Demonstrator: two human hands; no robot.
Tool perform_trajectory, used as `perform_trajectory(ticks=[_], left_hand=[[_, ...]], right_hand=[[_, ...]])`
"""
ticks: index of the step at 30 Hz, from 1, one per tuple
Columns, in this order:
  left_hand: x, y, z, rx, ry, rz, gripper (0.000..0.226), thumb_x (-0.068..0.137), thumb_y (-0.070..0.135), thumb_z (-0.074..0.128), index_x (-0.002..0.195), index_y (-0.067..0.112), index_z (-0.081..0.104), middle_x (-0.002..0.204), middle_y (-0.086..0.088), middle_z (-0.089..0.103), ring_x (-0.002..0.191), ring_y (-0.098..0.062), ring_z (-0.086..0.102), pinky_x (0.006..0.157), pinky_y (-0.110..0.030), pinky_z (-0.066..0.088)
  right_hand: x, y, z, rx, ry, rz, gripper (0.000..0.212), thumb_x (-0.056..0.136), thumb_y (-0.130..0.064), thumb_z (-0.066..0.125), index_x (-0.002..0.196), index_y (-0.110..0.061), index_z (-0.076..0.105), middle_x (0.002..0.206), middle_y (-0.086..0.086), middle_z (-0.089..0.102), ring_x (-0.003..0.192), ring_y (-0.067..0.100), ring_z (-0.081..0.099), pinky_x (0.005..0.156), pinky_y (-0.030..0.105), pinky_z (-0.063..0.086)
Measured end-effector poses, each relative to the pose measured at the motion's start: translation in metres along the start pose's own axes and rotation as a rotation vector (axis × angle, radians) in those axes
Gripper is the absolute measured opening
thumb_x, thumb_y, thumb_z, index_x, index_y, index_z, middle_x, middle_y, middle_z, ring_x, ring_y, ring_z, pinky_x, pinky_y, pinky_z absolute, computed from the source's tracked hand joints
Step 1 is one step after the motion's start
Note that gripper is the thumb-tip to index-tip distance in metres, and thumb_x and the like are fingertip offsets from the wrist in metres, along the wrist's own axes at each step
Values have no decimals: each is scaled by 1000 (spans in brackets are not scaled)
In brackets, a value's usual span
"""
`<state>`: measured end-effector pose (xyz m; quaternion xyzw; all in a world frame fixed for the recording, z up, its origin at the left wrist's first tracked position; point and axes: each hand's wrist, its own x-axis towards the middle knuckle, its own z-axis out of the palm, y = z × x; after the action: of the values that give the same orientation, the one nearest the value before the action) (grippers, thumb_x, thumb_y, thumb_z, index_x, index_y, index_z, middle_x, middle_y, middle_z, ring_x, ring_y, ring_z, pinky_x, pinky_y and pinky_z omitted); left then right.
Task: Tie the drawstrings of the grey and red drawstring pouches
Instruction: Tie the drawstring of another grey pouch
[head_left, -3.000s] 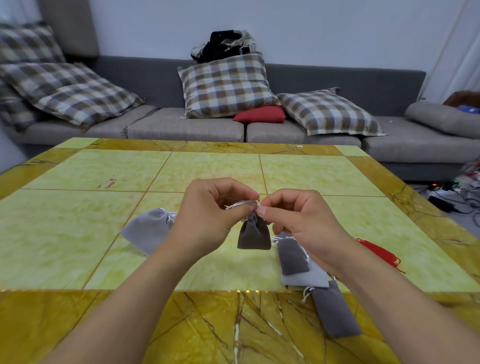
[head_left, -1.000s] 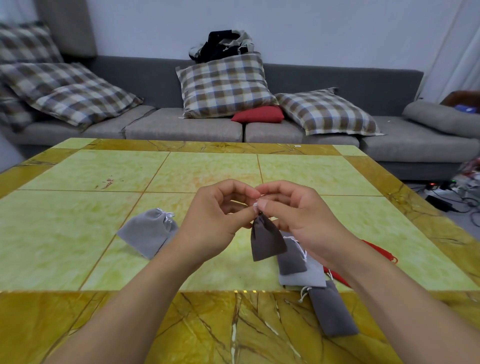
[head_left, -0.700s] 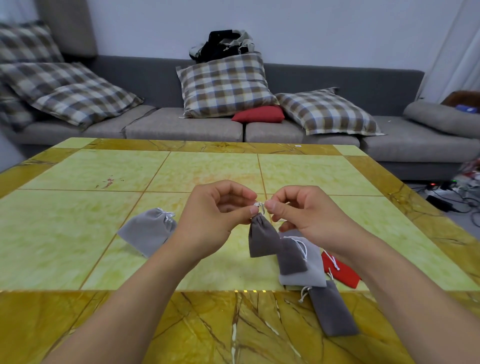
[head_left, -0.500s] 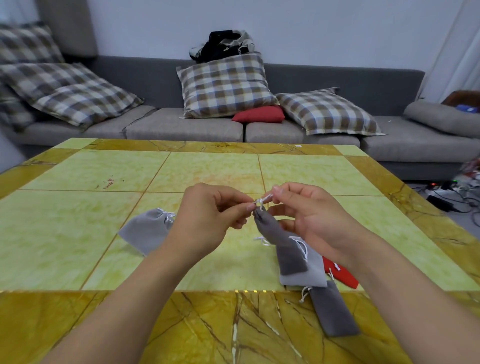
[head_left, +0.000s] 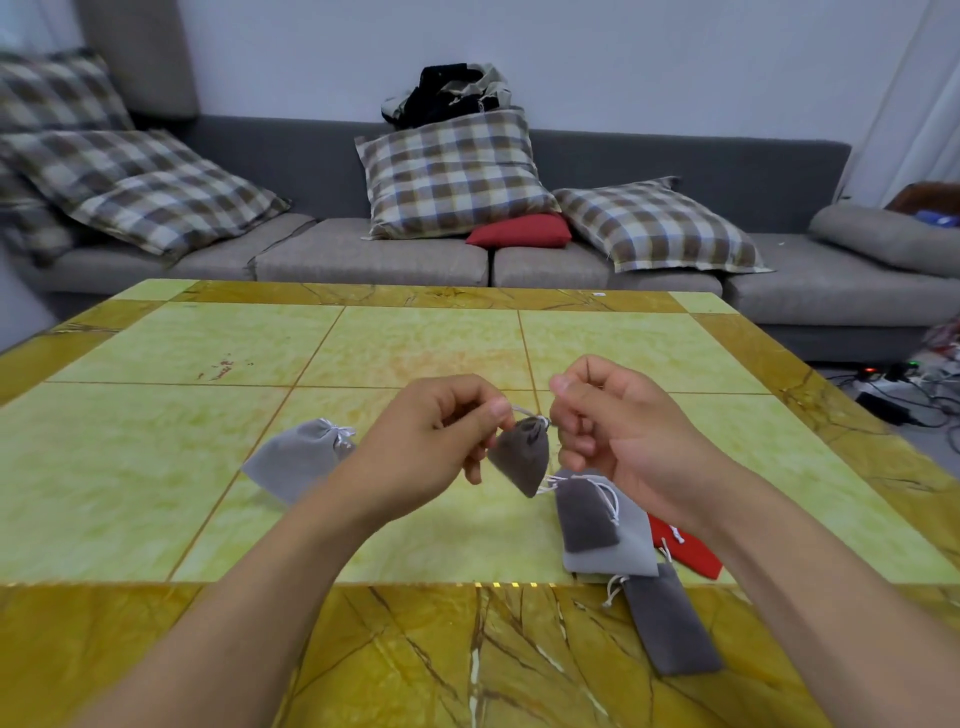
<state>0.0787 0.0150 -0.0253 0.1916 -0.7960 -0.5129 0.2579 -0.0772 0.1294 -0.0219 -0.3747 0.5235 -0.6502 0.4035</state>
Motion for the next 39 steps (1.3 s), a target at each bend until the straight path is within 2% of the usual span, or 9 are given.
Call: perform_trajectory(ticks=[7,13,15,18,20,23,27,34,39], left_hand=[[3,0,11,-261,-4,-2,24,97,20,55,77,10,63,93,0,66,74,-14,44,59,-23,34],[1,-2,7,-273,2,-49,24,95,23,58,91,4,72,93,-10,70,67,-7,45,60,-19,37],[1,-3,8,-304,-1,-53,26,94,22,59,96,0,72,92,-17,70,66,-7,44,60,-20,36],[0,-1,7,-369,-15,-54,24,94,20,58,97,5,75,77,-1,68,67,-8,46,58,-19,36],[1,-1,4,-347,3,-32,21,94,19,58,94,10,77,87,-4,72,71,-9,49,60,-21,38],[2,-3,0,-245,33,5,18,95,15,59,95,12,77,102,-6,75,78,-10,56,63,-22,43],[1,-4,-3,-143,18,33,14,89,16,67,97,14,78,95,2,77,78,-5,63,63,-18,46],[4,-7,-9,-78,-9,98,14,83,5,72,95,6,78,88,-3,78,81,-16,71,66,-21,53],[3,-7,-5,83,-49,180,12,85,15,72,94,18,80,82,-6,76,81,-32,67,74,-50,55]], right_hand=[[0,1,0,-474,5,-176,14,92,-18,67,100,-7,70,65,20,53,54,23,49,54,41,52],[-2,0,-7,-784,-2,-270,25,84,-33,74,67,-16,68,64,21,61,58,36,62,56,47,49],[-1,1,-7,-784,-21,-281,29,83,-31,75,63,-13,62,61,20,57,54,31,57,53,44,45],[0,-1,-8,-731,-85,-278,22,87,-18,73,71,-6,64,60,1,59,58,11,57,55,23,47],[-1,-4,-10,-714,-106,-288,14,89,-12,70,76,-9,68,65,-9,62,61,7,58,60,17,48],[-2,-4,-10,-735,-55,-347,10,87,-16,73,78,-19,72,81,-2,62,72,9,59,64,21,49],[-4,-5,-8,-763,-21,-379,7,85,-19,75,79,-21,74,95,-3,64,87,11,62,71,31,50],[-6,-9,-7,-625,-20,-390,5,79,-9,79,83,-11,81,75,-1,77,74,13,72,69,22,55],[-7,-8,-3,-628,3,-438,11,76,-9,80,85,-16,81,77,-5,78,77,7,73,71,20,57]])
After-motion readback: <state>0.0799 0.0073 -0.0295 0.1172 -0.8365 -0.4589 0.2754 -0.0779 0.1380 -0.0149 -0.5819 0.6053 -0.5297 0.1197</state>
